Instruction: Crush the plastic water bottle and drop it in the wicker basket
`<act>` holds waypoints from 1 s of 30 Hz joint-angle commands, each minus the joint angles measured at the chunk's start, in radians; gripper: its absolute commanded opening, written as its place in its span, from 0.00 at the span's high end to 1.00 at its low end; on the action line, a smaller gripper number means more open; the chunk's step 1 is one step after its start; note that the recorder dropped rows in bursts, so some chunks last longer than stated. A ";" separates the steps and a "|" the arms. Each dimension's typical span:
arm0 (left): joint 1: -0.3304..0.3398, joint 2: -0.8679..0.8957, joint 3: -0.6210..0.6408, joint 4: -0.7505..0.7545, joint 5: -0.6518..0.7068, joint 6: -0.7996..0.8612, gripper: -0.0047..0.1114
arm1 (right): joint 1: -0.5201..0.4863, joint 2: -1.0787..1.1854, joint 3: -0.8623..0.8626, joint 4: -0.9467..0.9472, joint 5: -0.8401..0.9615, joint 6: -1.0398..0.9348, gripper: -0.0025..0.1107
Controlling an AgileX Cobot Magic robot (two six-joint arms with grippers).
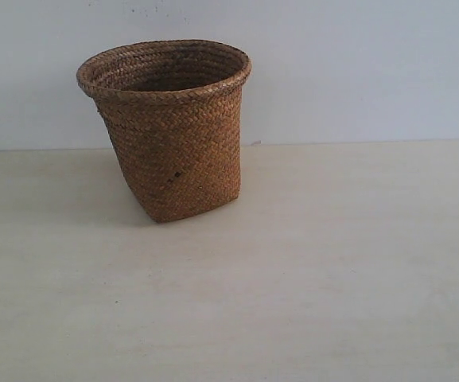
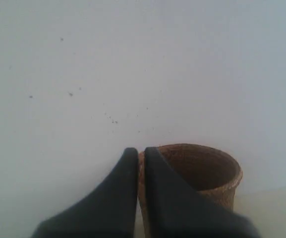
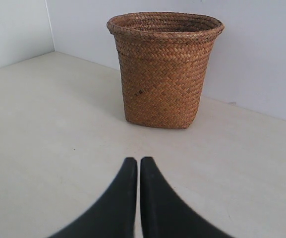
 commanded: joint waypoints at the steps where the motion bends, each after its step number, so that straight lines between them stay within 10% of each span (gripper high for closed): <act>1: 0.096 -0.130 0.323 -0.063 -0.243 -0.025 0.93 | -0.002 -0.004 0.004 0.001 -0.010 0.001 0.98; 12: 0.098 -0.388 0.855 -0.063 -0.554 -0.084 0.93 | -0.002 -0.004 0.004 0.001 -0.010 0.001 0.98; 30: 0.098 -0.485 0.855 -0.077 -0.165 -0.182 0.93 | -0.002 -0.004 0.004 0.001 -0.012 0.001 0.98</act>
